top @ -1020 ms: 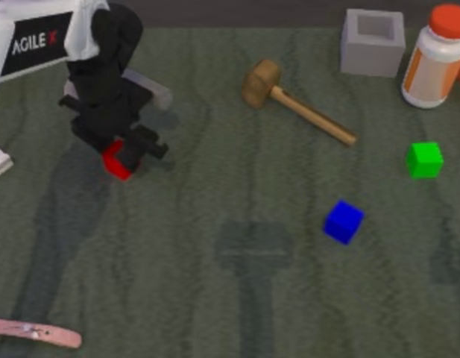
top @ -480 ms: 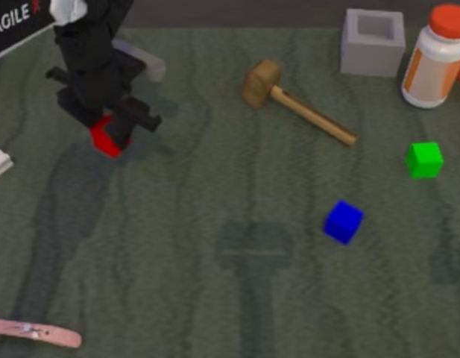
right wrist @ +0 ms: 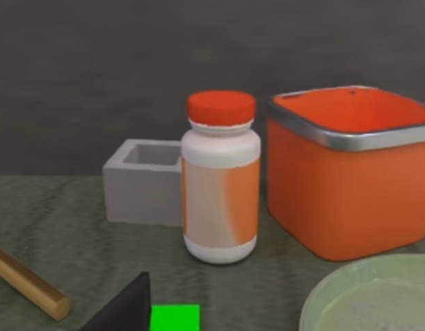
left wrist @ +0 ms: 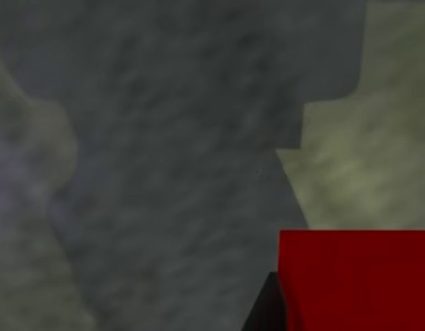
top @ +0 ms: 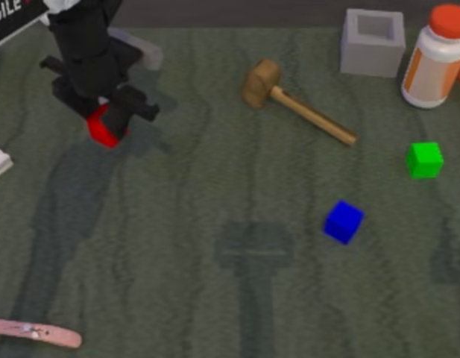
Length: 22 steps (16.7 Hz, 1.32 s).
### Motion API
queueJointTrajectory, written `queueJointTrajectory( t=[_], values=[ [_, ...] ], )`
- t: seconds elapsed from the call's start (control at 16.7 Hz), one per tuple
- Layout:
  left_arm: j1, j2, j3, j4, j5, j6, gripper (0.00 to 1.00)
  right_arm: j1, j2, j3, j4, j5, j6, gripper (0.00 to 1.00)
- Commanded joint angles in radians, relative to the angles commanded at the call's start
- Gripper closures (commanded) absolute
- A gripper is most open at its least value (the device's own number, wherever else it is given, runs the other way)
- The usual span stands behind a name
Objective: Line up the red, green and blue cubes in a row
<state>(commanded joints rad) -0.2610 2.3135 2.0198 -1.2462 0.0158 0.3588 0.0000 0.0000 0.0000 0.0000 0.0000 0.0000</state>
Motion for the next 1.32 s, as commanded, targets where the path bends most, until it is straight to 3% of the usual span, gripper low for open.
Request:
queueJointTrajectory(
  t=[0.3,0.66,0.84,1.02,1.32],
  values=[
    [-0.097,-0.097,-0.128,0.029,-0.009,-0.209,1.00,0.000,0.000,0.000,0.000,0.000,0.000,0.00],
    [-0.290,-0.301,-0.424,0.086,-0.025,-0.728,1.00,0.000,0.000,0.000,0.000,0.000,0.000,0.00],
    [-0.375,-0.405,-0.557,0.120,-0.033,-0.929,1.00,0.000,0.000,0.000,0.000,0.000,0.000,0.00],
    [-0.427,-0.480,-0.642,0.149,-0.040,-1.036,1.00,0.000,0.000,0.000,0.000,0.000,0.000,0.00],
    [-0.431,-0.491,-0.654,0.153,-0.040,-1.051,1.00,0.000,0.000,0.000,0.000,0.000,0.000,0.00]
  ],
)
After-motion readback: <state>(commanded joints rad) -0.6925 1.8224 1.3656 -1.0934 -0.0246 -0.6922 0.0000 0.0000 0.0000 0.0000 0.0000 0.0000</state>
